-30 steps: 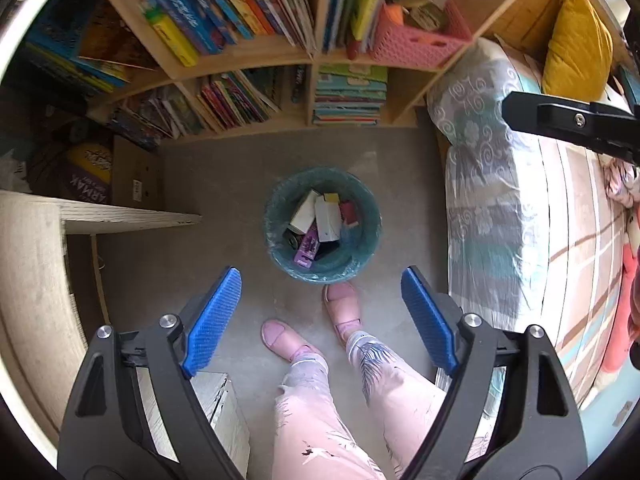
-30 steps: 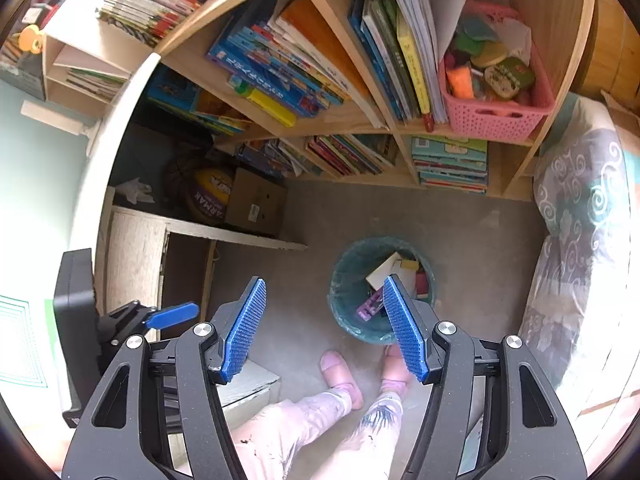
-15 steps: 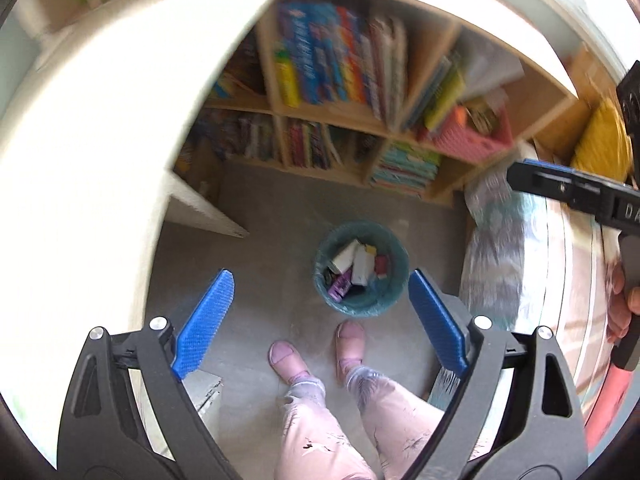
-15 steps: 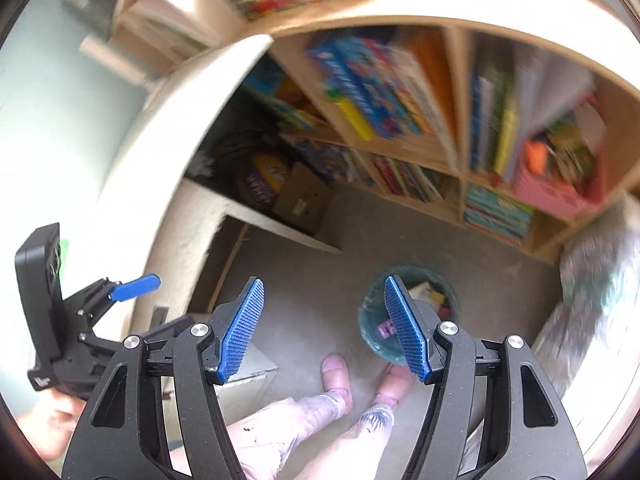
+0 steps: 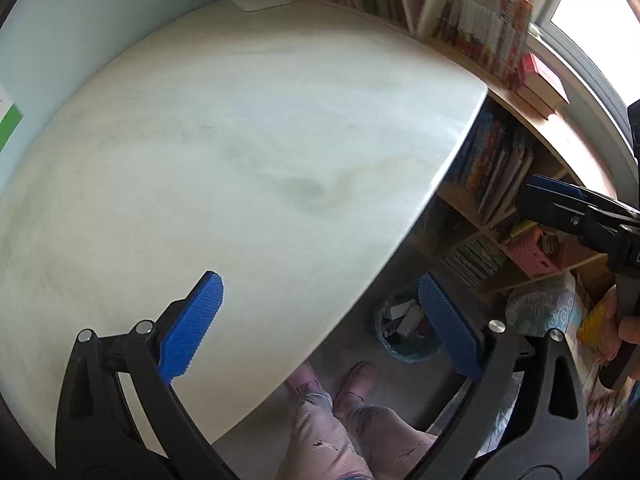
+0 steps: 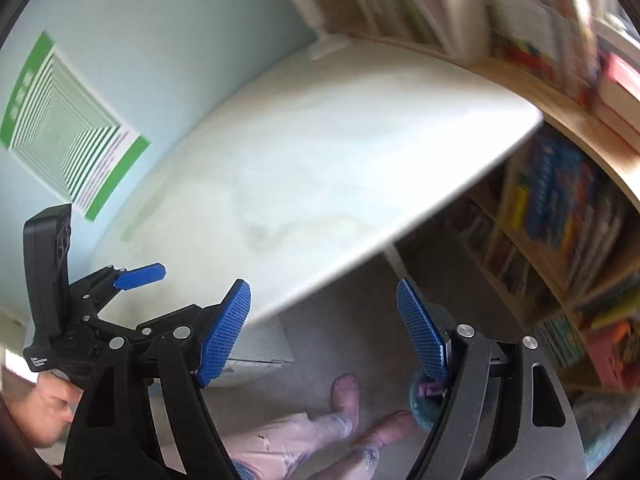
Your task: Collect trash
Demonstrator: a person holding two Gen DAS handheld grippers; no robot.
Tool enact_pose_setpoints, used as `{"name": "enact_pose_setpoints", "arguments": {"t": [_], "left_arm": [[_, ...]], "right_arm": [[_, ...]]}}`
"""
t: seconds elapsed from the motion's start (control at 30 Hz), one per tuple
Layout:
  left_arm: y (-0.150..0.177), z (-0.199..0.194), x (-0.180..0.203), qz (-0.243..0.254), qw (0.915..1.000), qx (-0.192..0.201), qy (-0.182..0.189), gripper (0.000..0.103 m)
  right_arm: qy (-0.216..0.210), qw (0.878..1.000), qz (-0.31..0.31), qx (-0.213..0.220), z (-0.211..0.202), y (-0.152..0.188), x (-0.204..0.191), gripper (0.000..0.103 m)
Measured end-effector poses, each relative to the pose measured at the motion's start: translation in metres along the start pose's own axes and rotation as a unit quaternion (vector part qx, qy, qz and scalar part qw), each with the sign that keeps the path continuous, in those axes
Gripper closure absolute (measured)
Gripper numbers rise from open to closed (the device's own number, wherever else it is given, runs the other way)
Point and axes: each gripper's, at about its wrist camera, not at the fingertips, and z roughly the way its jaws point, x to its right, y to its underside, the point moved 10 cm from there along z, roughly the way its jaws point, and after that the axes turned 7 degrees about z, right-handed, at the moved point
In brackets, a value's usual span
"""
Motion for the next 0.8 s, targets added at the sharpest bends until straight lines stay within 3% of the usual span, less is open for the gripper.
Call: {"name": "enact_pose_setpoints", "arguments": {"t": [0.3, 0.8], "left_arm": [[0.027, -0.027, -0.109, -0.117, 0.99, 0.014, -0.078, 0.007], [0.072, -0.053, -0.202, -0.226, 0.9662, 0.032, -0.119, 0.007]], "right_arm": [[-0.058, 0.994, -0.09, -0.036, 0.054, -0.021, -0.107, 0.027], [-0.105, 0.974, -0.184, -0.079, 0.101, -0.021, -0.217, 0.027]]}}
